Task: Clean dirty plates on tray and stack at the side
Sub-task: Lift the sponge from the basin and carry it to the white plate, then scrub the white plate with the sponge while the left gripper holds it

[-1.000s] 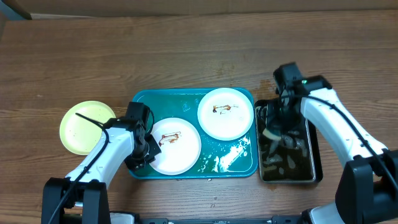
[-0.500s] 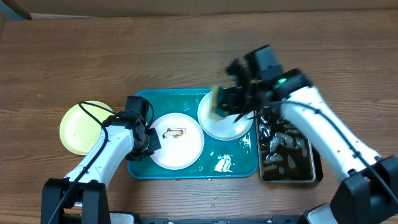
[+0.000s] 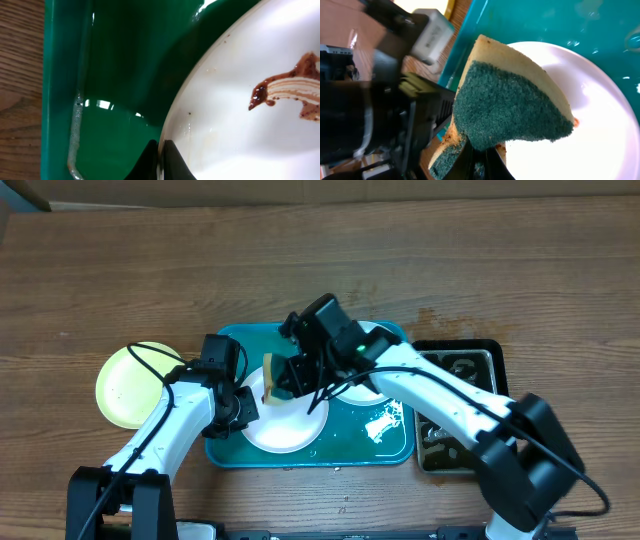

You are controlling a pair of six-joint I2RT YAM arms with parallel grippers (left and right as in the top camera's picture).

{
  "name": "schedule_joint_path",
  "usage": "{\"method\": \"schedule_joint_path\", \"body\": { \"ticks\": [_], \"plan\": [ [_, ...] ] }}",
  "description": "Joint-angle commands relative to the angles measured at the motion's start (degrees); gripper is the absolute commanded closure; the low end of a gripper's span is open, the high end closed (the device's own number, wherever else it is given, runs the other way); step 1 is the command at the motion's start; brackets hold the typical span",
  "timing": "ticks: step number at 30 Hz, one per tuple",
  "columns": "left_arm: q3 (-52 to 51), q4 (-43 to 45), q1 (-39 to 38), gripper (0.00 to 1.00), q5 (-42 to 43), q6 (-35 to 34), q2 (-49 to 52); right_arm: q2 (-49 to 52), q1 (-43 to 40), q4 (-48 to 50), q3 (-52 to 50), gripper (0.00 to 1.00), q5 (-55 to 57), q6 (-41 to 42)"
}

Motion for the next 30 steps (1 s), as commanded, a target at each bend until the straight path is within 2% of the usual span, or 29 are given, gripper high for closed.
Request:
{"method": "schedule_joint_path", "body": {
  "ticks": [1,11,22,30],
  "plan": [
    [0.6,-0.3,-0.1,0.96,-1.0,1.4,0.3,1.2,0.7,2.0,-0.1,0.96,0.1,2.6],
    [0.6,-0.3,-0.1,0.96,-1.0,1.3,0.3,6.6,1.0,8.8,-0.2,0.96,-10.5,5.2],
    [0.6,-0.3,-0.1,0.96,-1.0,1.3,0.3,11.5,1.1,11.6,-0.2,0.96,-16.2,6.3],
    [0.6,-0.5,-0.1,0.96,-0.9,1.3,0.3,11.6,1.1,12.6,-0.2,0.96,-16.2,6.2]
  ]
}}
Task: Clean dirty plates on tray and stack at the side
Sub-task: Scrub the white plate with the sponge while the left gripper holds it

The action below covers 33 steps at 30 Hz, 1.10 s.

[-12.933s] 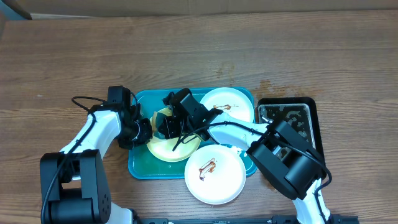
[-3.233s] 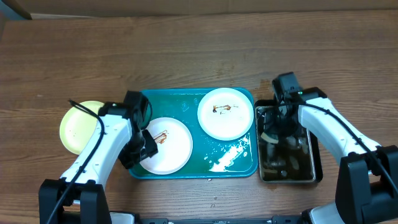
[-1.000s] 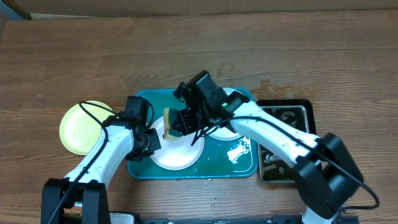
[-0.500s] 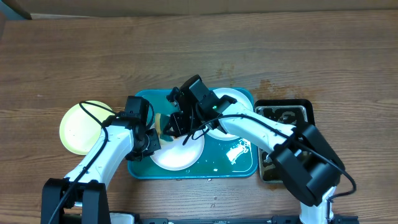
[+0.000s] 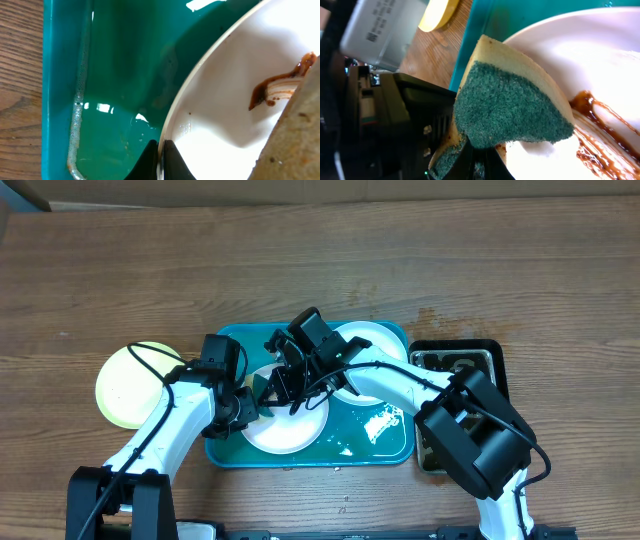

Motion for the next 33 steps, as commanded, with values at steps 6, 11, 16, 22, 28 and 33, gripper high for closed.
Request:
{"method": "schedule_joint_path", "body": {
  "ticks": [6,11,16,22,28,33],
  "plan": [
    [0.6,-0.4,-0.1,0.96,-0.1,1.0,0.3,0.1,0.9,0.6,-0.2,0.96,0.5,0.0],
    [0.6,-0.4,-0.1,0.96,0.1,1.0,0.3,0.1,1.1,1.4,-0.2,0.96,2.0,0.1],
    [0.6,-0.4,-0.1,0.96,0.0,1.0,0.3,0.1,1.4,1.4,-0.2,0.96,1.4,0.1],
    [0.6,-0.2,-0.1,0.96,0.0,1.1,0.3,0.1,2.8,1.6,-0.2,0.96,3.0,0.1],
    [0.6,-0.4,-0.1,0.96,0.1,1.0,0.3,0.1,3.2,1.6,-0.2,0.96,5.5,0.1],
    [0.6,-0.4,-0.1,0.96,0.2,1.0,0.3,0.1,3.6,1.6,-0.2,0.96,7.2,0.1]
  ]
}}
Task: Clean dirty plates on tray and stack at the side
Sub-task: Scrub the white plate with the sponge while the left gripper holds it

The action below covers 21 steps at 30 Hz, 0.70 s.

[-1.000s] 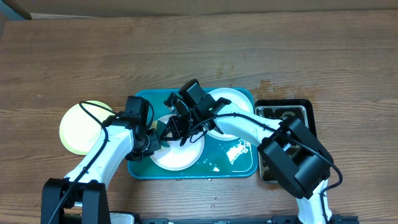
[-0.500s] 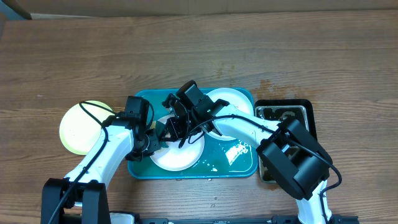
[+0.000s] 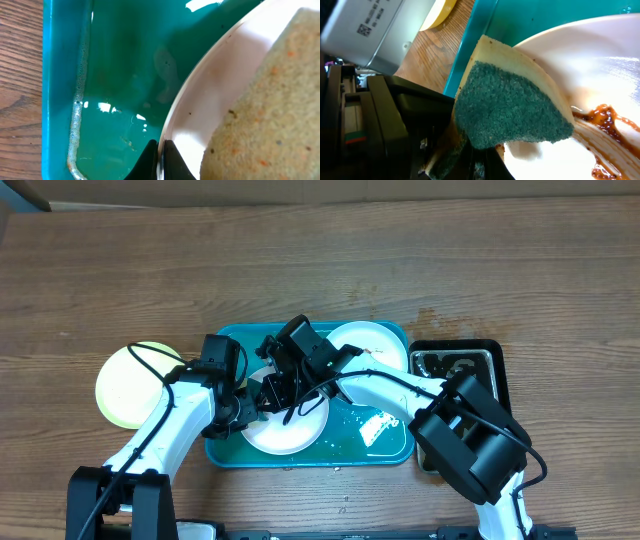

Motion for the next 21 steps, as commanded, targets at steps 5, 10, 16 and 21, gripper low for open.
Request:
{"method": "schedule_joint_path", "body": {
  "ticks": [5,10,16,21],
  "plan": [
    [0.6,-0.2,-0.1,0.96,0.5,1.0,0.3,0.1,1.9,0.4,-0.1,0.96,5.2,0.1],
    [0.6,-0.5,-0.1,0.96,0.4,1.0,0.3,0.1,2.6,-0.3,-0.1,0.96,11.5,1.9],
    [0.5,-2.2,-0.1,0.96,0.4,1.0,0.3,0.1,2.4,-2.5,-0.1,0.96,18.0,3.3],
    [-1.4,-1.4,-0.1,0.96,-0.5,0.2,0.3,0.1,2.3,-8.3,-0.1,0.96,26.6,5.8]
  ]
}}
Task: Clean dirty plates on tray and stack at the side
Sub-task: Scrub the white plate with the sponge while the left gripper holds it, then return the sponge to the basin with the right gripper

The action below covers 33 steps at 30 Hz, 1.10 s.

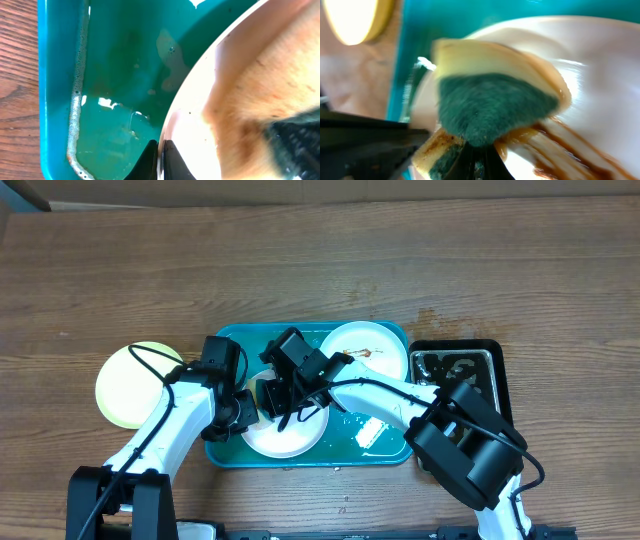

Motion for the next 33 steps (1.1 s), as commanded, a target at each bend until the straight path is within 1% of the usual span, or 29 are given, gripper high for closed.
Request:
{"method": "schedule_joint_path", "body": {
  "ticks": [1,7,11,15,20,30,33],
  "plan": [
    [-1.8,0.0,-0.1,0.96,-1.6,-0.7,0.3,0.2,-0.2,-3.6,-0.3,0.96,11.0,2.7],
    [-2.9,0.3,0.0,0.96,-2.7,-1.6,0.3,0.2,-0.3,-9.8,-0.3,0.96,16.9,2.7],
    [-2.9,0.5,0.0,0.96,-3.0,-1.6,0.3,0.2,-1.0,-14.6,-0.3,0.96,21.2,6.6],
    [-2.9,0.6,0.0,0.96,-3.0,-1.6,0.3,0.2,-2.6,-16.6,-0.2,0.96,21.4,6.9],
    [-2.9,0.7,0.0,0.96,-3.0,-1.6,0.3,-1.8,-3.8,-17.7,-0.2,0.96,21.2,4.7],
    [-2.7,1.2,0.0,0.96,-3.0,-2.0,0.3,-11.2,-3.8,-17.3,1.2,0.96,21.5,-3.8],
    [-2.7,1.1,0.0,0.96,-3.0,-2.0,0.3,-14.0,-3.8,-17.4,1.3,0.96,21.5,-4.1]
  ]
}}
